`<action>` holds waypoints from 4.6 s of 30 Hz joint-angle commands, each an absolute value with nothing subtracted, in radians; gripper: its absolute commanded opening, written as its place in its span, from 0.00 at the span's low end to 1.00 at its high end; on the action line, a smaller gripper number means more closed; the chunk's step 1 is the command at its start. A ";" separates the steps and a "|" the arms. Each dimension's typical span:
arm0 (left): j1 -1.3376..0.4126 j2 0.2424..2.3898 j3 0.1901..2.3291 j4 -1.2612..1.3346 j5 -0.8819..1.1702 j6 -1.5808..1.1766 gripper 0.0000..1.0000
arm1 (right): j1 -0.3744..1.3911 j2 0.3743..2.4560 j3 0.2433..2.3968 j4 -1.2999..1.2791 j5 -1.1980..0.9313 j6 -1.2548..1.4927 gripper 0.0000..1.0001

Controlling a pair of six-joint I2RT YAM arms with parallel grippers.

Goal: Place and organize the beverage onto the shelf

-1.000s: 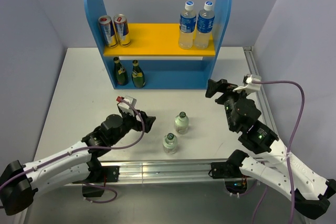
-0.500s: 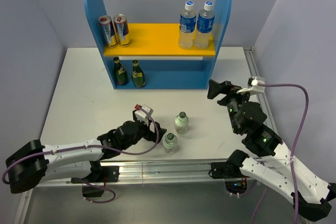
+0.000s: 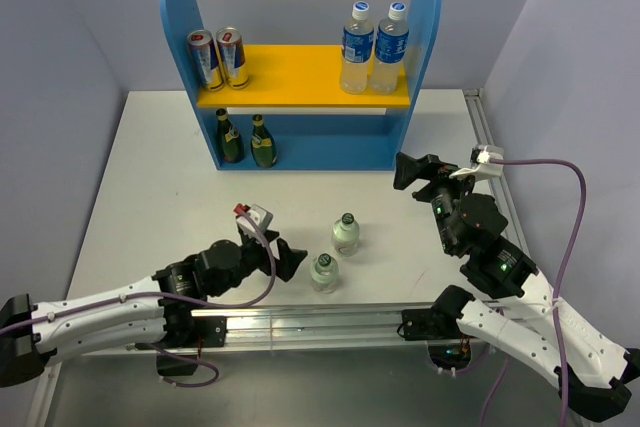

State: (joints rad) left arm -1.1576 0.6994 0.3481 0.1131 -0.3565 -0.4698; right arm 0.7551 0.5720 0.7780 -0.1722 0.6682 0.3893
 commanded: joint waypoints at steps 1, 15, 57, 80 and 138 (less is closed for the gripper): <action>-1.172 0.744 0.390 0.086 -0.275 -0.488 0.99 | 0.759 0.569 0.784 -0.158 0.675 0.394 0.99; -1.350 0.919 0.350 0.346 -0.236 -0.463 0.99 | 0.758 0.574 0.784 -0.167 0.678 0.400 0.99; -1.172 1.399 0.393 0.799 -0.758 -0.419 0.00 | 0.759 0.552 0.749 -0.149 0.646 0.420 0.99; -0.764 2.029 1.291 0.761 -0.371 -0.186 0.00 | 0.759 0.545 0.743 -0.156 0.592 0.436 0.99; -0.911 1.528 0.677 0.480 -0.515 -0.368 0.99 | 0.758 0.578 0.753 -0.160 0.592 0.445 0.99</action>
